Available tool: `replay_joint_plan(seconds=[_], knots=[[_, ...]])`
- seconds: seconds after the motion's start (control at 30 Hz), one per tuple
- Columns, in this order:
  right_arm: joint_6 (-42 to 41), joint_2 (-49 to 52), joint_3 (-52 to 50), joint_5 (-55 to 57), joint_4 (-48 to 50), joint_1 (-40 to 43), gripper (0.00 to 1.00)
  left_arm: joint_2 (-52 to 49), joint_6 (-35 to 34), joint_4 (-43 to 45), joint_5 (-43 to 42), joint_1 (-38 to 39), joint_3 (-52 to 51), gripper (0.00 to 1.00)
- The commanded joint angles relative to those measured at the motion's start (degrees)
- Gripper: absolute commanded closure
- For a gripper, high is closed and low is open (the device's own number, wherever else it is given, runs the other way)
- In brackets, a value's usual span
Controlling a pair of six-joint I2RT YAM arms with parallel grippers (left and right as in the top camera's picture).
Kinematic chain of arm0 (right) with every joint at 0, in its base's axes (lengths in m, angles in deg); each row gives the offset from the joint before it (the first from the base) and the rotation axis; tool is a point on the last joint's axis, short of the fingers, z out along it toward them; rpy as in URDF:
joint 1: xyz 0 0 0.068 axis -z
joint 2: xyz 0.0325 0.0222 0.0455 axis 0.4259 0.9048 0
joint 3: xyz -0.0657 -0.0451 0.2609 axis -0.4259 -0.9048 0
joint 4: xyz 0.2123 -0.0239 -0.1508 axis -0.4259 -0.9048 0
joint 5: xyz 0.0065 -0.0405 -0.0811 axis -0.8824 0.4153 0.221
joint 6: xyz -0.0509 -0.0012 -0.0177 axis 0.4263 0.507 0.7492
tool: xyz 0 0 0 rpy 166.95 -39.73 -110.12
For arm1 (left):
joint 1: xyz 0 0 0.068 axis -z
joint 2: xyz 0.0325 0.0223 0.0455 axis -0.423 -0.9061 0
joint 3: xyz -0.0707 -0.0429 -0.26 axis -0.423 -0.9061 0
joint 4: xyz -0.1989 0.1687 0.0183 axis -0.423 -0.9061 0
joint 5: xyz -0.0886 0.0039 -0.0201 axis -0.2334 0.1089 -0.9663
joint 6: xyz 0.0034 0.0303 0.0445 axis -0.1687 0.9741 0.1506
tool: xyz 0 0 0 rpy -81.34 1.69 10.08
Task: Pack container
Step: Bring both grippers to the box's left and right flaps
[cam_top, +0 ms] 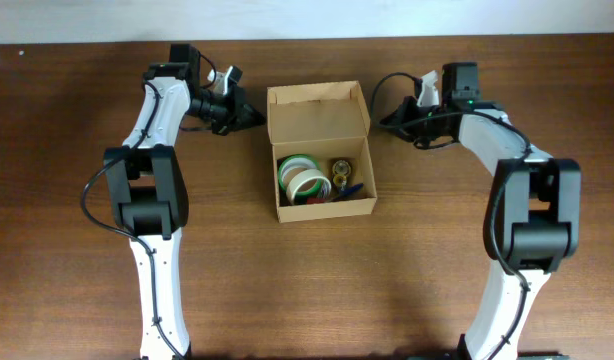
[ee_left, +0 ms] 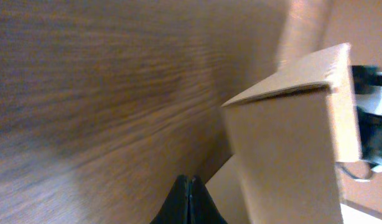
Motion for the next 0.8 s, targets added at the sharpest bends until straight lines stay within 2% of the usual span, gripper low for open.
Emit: replay_joint_plan(seconds=[0.0, 0.3, 0.47, 0.63, 0.77], knots=[[0.76, 2.27, 1.22, -3.67, 1.6, -1.14, 0.97, -1.36, -2.14, 2.64, -7.06, 0.13, 0.63, 0.98], [-4.48, 3.28, 1.22, -13.03, 13.99, -1.42, 0.96, -1.38, -10.86, 14.84, -15.17, 0.13, 0.63, 0.98], [-9.22, 3.28, 1.22, -15.34, 20.37, -1.42, 0.96, -1.38, -11.32, 14.95, -15.02, 0.11, 0.63, 0.98], [-9.51, 3.28, 1.22, -15.3, 20.81, -1.42, 0.96, -1.7, -11.5, 13.49, -12.22, -0.31, 0.63, 0.98], [-9.51, 3.28, 1.22, -15.12, 20.81, -1.42, 0.97, -2.45, -11.72, 13.4, -13.73, -0.2, 0.63, 0.98]])
